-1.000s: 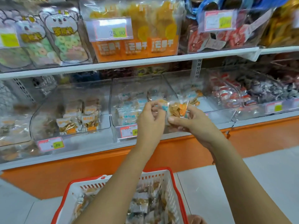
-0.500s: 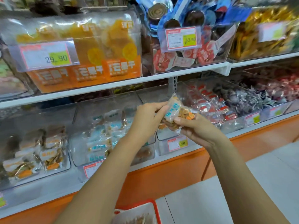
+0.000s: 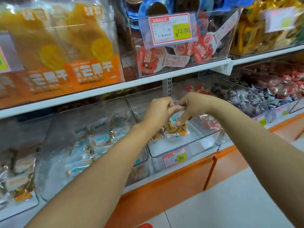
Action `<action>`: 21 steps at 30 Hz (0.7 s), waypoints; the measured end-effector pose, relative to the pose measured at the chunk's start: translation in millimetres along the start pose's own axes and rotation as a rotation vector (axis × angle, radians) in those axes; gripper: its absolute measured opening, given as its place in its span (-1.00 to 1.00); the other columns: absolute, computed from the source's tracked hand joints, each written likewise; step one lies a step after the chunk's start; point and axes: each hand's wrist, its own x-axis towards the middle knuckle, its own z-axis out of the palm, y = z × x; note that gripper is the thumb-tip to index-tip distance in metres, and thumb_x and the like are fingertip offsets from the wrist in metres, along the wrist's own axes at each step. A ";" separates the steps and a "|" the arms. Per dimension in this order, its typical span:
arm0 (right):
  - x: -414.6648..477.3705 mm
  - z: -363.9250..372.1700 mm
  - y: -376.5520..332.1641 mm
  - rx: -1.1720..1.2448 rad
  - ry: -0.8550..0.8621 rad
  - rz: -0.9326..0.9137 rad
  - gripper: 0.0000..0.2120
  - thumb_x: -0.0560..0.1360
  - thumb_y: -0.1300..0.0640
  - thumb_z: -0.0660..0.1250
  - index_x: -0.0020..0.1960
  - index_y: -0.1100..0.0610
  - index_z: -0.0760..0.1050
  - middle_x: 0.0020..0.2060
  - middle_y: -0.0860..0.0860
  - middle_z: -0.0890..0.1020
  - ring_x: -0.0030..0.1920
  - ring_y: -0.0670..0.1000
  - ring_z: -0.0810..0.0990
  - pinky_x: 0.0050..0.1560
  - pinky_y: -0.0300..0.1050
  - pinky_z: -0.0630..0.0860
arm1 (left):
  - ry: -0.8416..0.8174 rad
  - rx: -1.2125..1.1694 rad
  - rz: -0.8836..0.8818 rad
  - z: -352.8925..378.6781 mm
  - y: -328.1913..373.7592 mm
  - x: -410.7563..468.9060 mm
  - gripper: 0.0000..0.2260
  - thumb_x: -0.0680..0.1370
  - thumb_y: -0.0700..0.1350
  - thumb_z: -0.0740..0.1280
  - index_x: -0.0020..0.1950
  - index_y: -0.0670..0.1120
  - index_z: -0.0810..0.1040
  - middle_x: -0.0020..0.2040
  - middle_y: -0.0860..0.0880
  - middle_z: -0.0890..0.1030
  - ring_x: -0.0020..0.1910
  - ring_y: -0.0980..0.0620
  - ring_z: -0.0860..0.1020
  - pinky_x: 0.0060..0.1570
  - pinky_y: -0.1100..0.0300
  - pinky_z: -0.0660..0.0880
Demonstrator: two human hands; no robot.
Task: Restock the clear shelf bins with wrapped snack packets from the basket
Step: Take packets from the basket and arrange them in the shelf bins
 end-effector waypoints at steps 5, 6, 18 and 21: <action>27.4 -21.4 17.9 -0.090 -0.153 0.125 -0.73 0.30 -0.03 0.56 -0.18 0.10 0.56 -0.38 -0.07 0.56 -0.39 -0.10 0.49 -0.23 -0.27 0.43 | -0.053 -0.230 -0.100 14.8 -4.3 20.0 -0.74 0.52 0.00 0.39 -0.22 -0.18 0.56 -0.39 0.00 0.47 -0.41 0.12 0.38 -0.39 0.24 0.28; 33.4 -25.2 24.6 -0.087 -0.118 0.147 -0.68 0.29 -0.07 0.56 -0.13 0.12 0.59 -0.32 -0.04 0.59 -0.34 -0.07 0.52 -0.15 -0.23 0.47 | -0.038 -0.225 -0.140 15.9 -7.4 24.4 -0.72 0.56 0.02 0.33 -0.13 -0.19 0.59 -0.31 -0.06 0.54 -0.34 0.07 0.45 -0.30 0.20 0.33; 134.3 26.8 24.5 -0.553 0.278 0.292 -0.66 0.61 0.26 0.13 0.36 0.29 0.35 0.30 0.21 0.46 0.31 0.18 0.44 0.24 -0.05 0.38 | -0.745 0.518 -0.123 48.6 -30.7 20.8 -0.75 0.61 -0.21 0.17 0.22 -0.26 0.50 0.21 -0.23 0.55 0.16 -0.19 0.52 0.05 0.10 0.44; 146.6 41.0 34.3 -0.486 0.249 0.260 -0.71 0.59 0.29 0.14 0.29 0.32 0.40 0.22 0.22 0.51 0.21 0.18 0.51 0.17 -0.05 0.45 | -0.838 0.658 -0.138 46.0 -27.1 18.5 -0.77 0.57 -0.26 0.24 0.21 -0.30 0.51 0.11 -0.24 0.57 0.12 -0.21 0.54 0.06 0.04 0.48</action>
